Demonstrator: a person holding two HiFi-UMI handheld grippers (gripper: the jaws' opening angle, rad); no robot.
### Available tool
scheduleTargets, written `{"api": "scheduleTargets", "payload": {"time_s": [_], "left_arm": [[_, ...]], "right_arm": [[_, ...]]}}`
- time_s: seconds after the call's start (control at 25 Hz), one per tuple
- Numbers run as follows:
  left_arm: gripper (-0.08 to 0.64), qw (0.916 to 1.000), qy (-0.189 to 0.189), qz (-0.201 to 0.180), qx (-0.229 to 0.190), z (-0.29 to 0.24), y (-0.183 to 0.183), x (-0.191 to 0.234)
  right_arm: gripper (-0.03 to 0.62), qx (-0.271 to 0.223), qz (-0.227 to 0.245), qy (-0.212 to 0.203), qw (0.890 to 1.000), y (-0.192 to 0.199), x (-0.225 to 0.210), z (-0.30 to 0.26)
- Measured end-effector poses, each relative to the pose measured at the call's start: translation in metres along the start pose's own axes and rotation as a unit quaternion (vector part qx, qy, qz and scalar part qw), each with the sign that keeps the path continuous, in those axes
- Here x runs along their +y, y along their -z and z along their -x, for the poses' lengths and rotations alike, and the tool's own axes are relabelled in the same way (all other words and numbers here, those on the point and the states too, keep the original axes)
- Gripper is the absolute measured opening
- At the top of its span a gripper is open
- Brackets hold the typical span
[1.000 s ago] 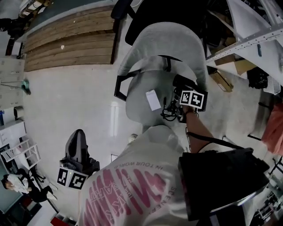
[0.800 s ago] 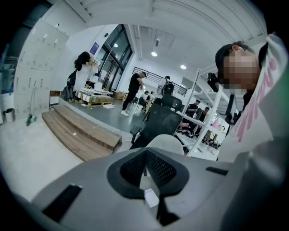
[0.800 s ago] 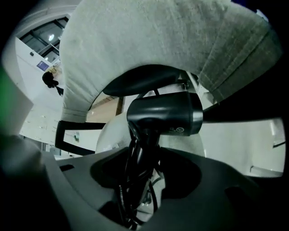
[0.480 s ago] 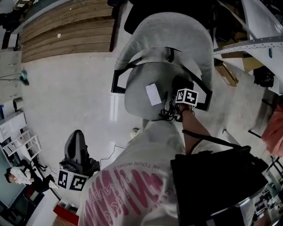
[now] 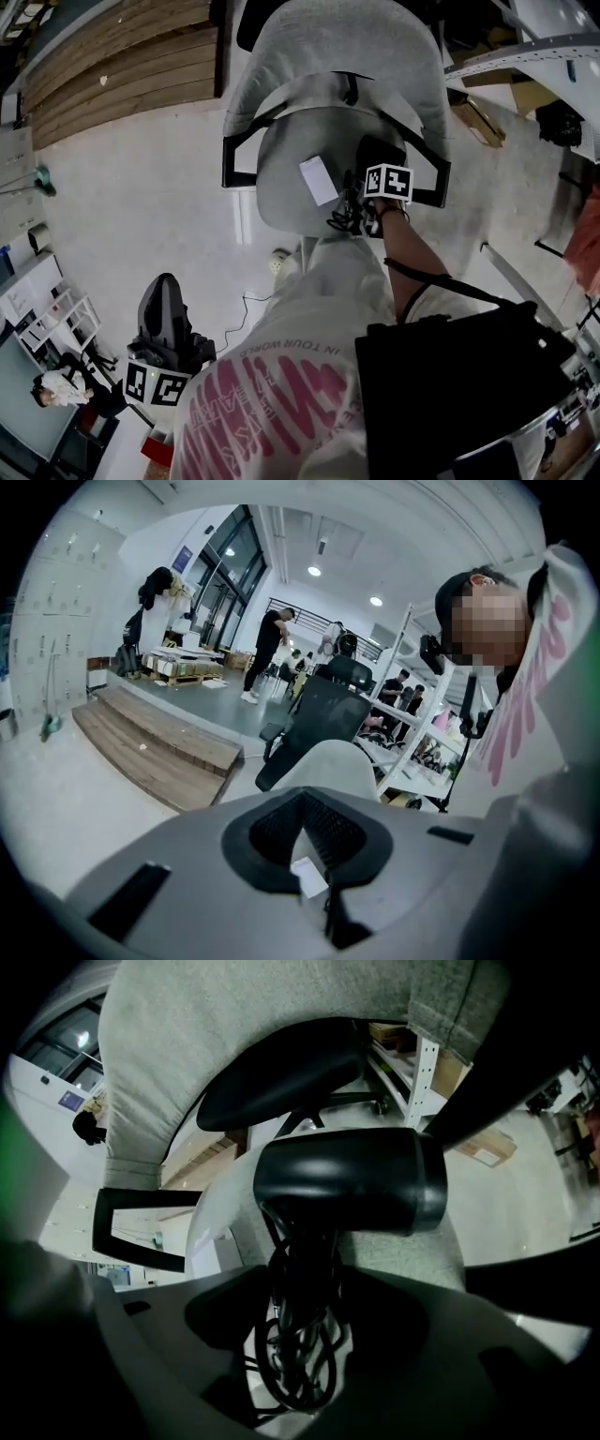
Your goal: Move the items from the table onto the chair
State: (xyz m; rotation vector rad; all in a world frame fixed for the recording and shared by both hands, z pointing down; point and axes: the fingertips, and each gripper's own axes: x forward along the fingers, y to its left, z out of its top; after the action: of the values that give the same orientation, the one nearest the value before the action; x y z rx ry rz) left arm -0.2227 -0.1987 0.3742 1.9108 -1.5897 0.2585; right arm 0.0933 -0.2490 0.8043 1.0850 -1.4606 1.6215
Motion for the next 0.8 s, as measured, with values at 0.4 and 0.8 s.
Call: {"api": "scheduleTargets", "payload": {"time_s": [0.4,0.8], "left_arm": [[0.009,0.987,0.143,-0.046,-0.058,-0.005,-0.011,-0.016],[0.009,0.9572,0.239,-0.081,-0.142,0.064,-0.022,0.005]], "right_arm": [[0.252,-0.123,-0.114,-0.073,0.983,0.014,0.008,0.063],[0.025,-0.376,-0.117,-0.168,0.904,0.037,0.067,0.239]]}}
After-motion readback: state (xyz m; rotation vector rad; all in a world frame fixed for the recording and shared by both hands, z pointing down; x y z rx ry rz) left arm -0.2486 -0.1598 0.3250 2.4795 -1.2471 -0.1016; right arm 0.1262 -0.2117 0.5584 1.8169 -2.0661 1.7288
